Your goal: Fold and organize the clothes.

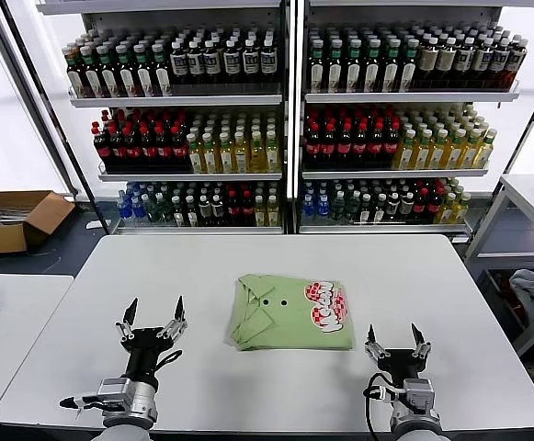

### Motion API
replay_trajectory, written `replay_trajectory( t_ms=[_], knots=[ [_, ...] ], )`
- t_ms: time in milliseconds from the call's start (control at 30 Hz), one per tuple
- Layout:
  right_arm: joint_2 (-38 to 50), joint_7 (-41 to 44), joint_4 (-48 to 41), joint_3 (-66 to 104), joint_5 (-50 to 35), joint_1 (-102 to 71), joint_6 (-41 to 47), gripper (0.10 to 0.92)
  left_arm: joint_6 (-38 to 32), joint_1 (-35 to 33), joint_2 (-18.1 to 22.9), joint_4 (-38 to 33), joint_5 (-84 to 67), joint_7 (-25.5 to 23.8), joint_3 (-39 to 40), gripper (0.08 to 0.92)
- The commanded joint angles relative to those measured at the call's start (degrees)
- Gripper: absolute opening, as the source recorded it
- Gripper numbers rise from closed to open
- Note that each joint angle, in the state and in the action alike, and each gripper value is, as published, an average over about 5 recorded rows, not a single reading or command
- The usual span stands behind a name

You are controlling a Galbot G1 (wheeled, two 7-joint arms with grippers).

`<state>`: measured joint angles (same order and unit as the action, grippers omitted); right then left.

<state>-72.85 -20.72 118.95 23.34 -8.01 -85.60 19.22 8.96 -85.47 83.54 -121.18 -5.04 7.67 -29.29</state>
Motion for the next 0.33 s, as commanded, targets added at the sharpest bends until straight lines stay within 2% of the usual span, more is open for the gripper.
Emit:
replay_trajectory(
  t_ms=[33,333],
  knots=[
    [0.53,0.66,0.87,0.24,0.30,-0.63,0.22,0.823,0.11,-0.18,0.03,0.01,0.31,-0.72,-0.10,0.823],
    [0.62,0.79,1.86,0.76,0.70,-1.24,0.55,0.823,0.34,0.13,0.00,-0.31,-0.09,-0.80,0.20,0.823]
  ],
)
